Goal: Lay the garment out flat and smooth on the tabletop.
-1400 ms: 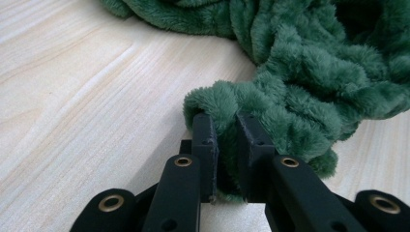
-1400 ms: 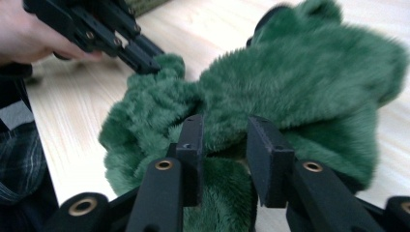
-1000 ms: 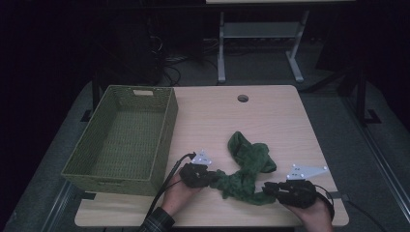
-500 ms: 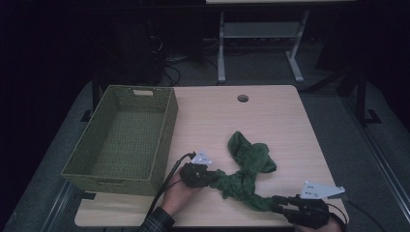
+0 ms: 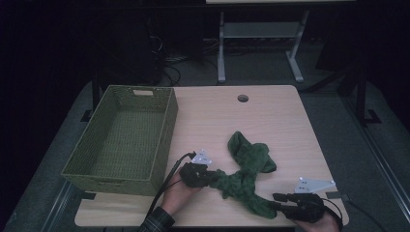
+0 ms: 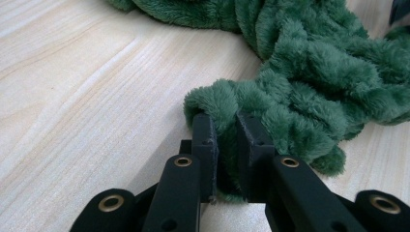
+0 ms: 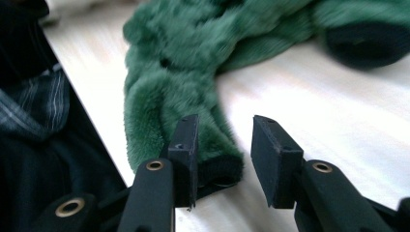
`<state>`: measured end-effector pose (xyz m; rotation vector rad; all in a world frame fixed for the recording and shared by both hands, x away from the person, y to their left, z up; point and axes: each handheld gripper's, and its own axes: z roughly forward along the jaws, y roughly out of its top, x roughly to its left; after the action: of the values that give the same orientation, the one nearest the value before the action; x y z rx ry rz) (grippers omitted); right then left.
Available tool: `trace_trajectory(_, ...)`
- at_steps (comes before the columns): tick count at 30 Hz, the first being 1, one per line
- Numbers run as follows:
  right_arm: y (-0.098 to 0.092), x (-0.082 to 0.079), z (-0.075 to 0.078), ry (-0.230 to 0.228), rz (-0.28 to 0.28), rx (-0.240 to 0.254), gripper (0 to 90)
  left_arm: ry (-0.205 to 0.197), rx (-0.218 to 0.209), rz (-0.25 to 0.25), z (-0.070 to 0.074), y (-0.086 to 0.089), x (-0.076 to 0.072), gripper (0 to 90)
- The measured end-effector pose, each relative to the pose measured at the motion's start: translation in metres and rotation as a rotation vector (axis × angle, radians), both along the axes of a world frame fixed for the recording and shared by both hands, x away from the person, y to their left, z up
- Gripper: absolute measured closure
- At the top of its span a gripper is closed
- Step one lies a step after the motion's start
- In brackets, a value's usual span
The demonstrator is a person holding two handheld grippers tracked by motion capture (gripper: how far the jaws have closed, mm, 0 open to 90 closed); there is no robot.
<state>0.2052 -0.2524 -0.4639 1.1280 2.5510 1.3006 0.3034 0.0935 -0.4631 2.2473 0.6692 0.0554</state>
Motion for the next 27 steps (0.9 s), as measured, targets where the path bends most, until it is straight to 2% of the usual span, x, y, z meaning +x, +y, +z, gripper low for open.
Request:
trace_trajectory(3,0.006,-0.001,-0.004,0.007,0.024,-0.043,64.2,0.0,0.001,-0.002,0.0,0.0,0.0,79.0)
trace_trajectory(8,0.008,-0.003,-0.005,0.02,0.02,-0.076,72.3,-0.002,0.008,-0.011,0.0,0.001,0.0,79.0)
trace_trajectory(11,0.008,-0.003,-0.006,-0.001,0.035,-0.093,81.1,-0.014,0.001,-0.008,0.003,0.0,-0.001,79.7)
trace_trajectory(12,0.008,-0.003,-0.006,-0.004,0.037,-0.098,81.9,-0.019,0.008,-0.015,0.004,0.001,-0.001,80.0)
trace_trajectory(15,0.008,0.001,-0.004,-0.018,0.018,-0.124,82.9,-0.021,-0.011,0.0,0.006,0.001,-0.002,80.4)
trace_trajectory(16,0.007,0.003,-0.003,-0.022,0.01,-0.133,83.0,-0.025,-0.004,-0.009,0.007,0.003,-0.001,80.5)
trace_trajectory(20,0.003,0.017,0.0,-0.052,-0.04,-0.182,83.5,-0.02,-0.025,0.006,0.008,0.006,0.0,80.5)
trace_trajectory(27,-0.004,0.062,0.002,-0.108,-0.109,-0.276,84.0,-0.008,-0.052,0.037,0.012,0.013,-0.002,81.0)
